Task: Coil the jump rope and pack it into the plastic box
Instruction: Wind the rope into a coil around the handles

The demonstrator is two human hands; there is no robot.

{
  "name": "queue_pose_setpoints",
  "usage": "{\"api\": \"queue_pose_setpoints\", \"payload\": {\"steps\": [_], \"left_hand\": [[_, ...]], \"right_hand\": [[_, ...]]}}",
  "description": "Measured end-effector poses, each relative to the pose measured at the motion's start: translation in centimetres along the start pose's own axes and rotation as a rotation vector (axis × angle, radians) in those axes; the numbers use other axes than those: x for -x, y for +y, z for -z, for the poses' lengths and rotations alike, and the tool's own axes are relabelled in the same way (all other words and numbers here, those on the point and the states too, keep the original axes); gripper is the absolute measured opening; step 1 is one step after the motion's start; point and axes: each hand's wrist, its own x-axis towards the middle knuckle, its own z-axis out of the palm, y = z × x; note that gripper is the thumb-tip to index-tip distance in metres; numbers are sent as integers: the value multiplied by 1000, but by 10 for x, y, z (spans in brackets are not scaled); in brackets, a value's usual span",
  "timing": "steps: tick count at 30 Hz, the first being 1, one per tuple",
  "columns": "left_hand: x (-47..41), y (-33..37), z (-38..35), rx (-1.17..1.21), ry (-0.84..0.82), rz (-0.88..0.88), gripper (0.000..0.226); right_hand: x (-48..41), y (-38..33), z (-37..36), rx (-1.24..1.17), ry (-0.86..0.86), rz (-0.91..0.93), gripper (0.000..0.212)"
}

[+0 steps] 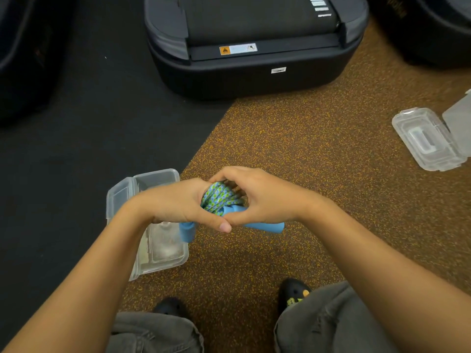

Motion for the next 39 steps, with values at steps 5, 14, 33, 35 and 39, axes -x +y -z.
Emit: {"api": "queue_pose_setpoints", "payload": {"steps": [5, 14, 33, 35, 39], "left_hand": [[-4, -4, 0, -34, 118, -24, 32], [-4, -3, -1, -49, 200, -80, 18], [9, -5, 4, 122, 159, -8, 35], [9, -3, 3, 497, 66, 0, 57], [10, -6, 8, 590, -42, -19, 36]], "right_hand": [[-3, 2, 0, -17, 71, -9, 53], [-4, 6, -7, -101, 112, -56, 47], [-7, 3, -5, -62, 91, -3, 52], [-7, 3, -4, -49, 75, 1, 53], [-6, 1, -2, -52, 49, 27, 54]]}}
